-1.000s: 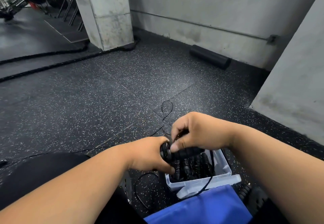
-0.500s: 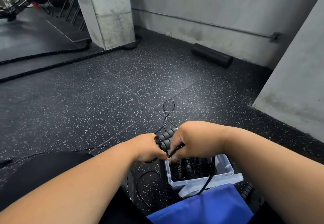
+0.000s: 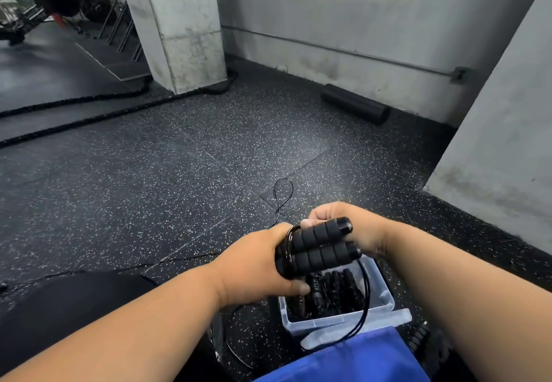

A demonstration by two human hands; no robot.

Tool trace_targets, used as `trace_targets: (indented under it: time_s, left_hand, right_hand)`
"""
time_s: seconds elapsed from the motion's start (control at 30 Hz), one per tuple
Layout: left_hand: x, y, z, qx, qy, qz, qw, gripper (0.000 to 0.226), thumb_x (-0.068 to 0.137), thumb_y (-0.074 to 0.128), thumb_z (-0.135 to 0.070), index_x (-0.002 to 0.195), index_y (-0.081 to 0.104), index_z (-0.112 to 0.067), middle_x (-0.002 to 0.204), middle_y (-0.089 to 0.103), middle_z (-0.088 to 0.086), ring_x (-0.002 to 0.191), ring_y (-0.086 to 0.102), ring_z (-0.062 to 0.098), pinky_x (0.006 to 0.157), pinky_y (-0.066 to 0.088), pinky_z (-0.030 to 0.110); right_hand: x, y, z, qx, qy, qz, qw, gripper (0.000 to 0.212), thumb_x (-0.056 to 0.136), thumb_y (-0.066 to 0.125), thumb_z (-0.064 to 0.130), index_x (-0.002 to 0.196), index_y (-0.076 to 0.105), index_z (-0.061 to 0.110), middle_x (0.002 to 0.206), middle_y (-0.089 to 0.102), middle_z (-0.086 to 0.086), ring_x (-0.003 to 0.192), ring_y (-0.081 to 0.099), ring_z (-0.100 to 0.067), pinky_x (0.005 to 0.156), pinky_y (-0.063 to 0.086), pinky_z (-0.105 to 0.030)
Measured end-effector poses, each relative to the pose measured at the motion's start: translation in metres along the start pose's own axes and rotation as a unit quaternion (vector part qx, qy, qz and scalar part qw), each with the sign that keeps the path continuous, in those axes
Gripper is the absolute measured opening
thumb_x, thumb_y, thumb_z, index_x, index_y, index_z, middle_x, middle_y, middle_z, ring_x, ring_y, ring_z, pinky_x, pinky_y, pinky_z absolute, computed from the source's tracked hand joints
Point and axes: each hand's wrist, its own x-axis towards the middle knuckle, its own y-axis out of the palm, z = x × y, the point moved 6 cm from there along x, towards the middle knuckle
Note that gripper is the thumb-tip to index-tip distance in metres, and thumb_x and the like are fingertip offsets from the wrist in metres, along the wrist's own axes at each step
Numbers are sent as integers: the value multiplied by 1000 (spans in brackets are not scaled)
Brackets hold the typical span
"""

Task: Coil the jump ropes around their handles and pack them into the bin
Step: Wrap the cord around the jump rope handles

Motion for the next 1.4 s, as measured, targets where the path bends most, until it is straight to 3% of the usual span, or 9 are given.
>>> trace_targets:
  time_s: [0.43, 0.57, 0.7, 0.77, 0.87, 0.97, 1.13, 1.3, 1.4]
  left_hand:
    - [0, -9, 0, -166, 21, -14, 986, 70, 67, 99, -46, 122, 56, -44, 109, 72, -12, 102, 68, 5, 97, 57, 39]
    - [-2, -12, 5, -165, 4, -40, 985, 78, 67, 98, -48, 125, 45, -46, 97, 70, -11, 79, 62, -4, 76, 54, 27]
    - [-2, -6, 13, -163, -35, -54, 984, 106, 68, 97, -46, 145, 25, -58, 102, 74, -15, 88, 66, -11, 84, 50, 16]
    - [1, -5, 14, -152, -26, -47, 987, 95, 69, 97, -43, 142, 38, -60, 110, 73, -23, 99, 66, -11, 93, 51, 20]
    - [6, -18, 26, -132, -48, -85, 986, 67, 68, 95, -43, 123, 56, -51, 101, 73, -26, 86, 67, -8, 82, 53, 24]
    - [9, -32, 44, -76, -99, -111, 986, 63, 66, 92, -51, 116, 53, -48, 90, 73, -18, 70, 66, 0, 66, 52, 27]
    - [7, -49, 58, 77, -157, -124, 977, 64, 70, 84, -47, 121, 44, -44, 89, 69, -13, 80, 67, 13, 68, 49, 31]
    - [4, -34, 30, 170, -79, 0, 982, 63, 71, 84, -49, 117, 42, -44, 89, 68, -13, 82, 66, 16, 70, 52, 33]
    - [-7, -10, 0, 120, 1, 88, 989, 71, 70, 90, -47, 125, 46, -43, 95, 69, -18, 83, 65, 5, 76, 52, 29]
  right_hand:
    - [-2, 1, 26, 128, -89, -113, 981, 26, 105, 55, 8, 79, 52, 8, 69, 55, 8, 64, 50, -3, 64, 45, -17]
    - [1, 15, 13, -17, -59, -114, 992, 28, 104, 46, 1, 89, 68, 7, 90, 69, 4, 86, 63, -5, 84, 55, -21]
    - [7, 21, -2, -213, -22, -140, 967, 33, 99, 45, -4, 78, 59, 17, 81, 58, 4, 80, 48, -6, 72, 48, -25]
    - [10, 30, -8, -262, 3, -96, 960, 24, 98, 46, -4, 91, 65, 10, 89, 58, -4, 87, 50, -13, 74, 43, -31]
    - [1, 46, 2, -371, 5, -52, 927, 23, 106, 44, 12, 120, 61, 10, 107, 62, -9, 100, 59, -27, 78, 40, -29]
    - [-5, 67, 14, -373, -34, -34, 926, 12, 109, 43, 33, 105, 53, 27, 98, 66, 0, 89, 62, -22, 71, 43, -29]
    - [-21, 72, 40, -403, -19, 0, 915, 16, 106, 46, 35, 104, 56, 23, 102, 66, 1, 95, 60, -24, 76, 41, -33]
    - [-36, 49, 86, -459, -75, -5, 885, 26, 96, 63, 43, 78, 59, 26, 74, 62, 7, 68, 56, -11, 61, 41, -31]
    - [-35, 26, 91, -373, -83, -21, 924, 22, 85, 78, 46, 84, 70, 25, 76, 69, 11, 68, 62, -4, 61, 47, -22]
